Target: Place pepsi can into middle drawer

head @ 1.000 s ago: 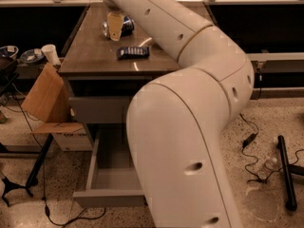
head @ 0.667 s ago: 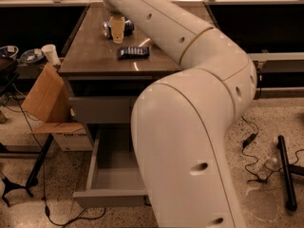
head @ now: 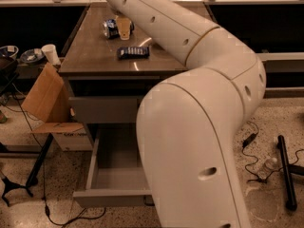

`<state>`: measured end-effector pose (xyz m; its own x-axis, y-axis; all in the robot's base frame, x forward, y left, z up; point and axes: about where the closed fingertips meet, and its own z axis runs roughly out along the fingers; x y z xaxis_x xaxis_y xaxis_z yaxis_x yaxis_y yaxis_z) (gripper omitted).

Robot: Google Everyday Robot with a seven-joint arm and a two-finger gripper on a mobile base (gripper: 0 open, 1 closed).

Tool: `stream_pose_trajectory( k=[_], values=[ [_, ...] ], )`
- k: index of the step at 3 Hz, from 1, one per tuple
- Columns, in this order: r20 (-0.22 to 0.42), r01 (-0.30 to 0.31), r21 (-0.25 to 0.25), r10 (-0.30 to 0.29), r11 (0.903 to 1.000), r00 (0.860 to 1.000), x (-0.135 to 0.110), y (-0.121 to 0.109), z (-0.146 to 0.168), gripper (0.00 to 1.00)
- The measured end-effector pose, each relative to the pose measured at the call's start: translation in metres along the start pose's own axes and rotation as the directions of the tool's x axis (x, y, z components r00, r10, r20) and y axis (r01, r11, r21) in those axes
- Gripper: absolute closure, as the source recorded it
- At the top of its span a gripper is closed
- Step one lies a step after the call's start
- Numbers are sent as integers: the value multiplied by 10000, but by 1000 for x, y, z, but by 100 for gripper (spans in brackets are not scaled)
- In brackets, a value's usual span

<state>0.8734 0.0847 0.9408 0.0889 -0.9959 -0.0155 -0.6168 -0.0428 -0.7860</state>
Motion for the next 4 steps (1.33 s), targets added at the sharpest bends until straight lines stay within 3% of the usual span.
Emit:
stream_pose_trajectory(
  k=[1, 2, 3, 4],
  values=[
    [-178, 679, 325, -673, 9972, 9976, -1, -7, 4, 0],
    [-26, 1581, 413, -1581, 9866, 9874, -7, -6, 14, 0],
    [117, 2550, 503, -2558, 9656, 9667, -9, -3, 25, 0],
    [9, 3565, 737, -3575, 9314, 9339, -8, -4, 33, 0]
  ],
)
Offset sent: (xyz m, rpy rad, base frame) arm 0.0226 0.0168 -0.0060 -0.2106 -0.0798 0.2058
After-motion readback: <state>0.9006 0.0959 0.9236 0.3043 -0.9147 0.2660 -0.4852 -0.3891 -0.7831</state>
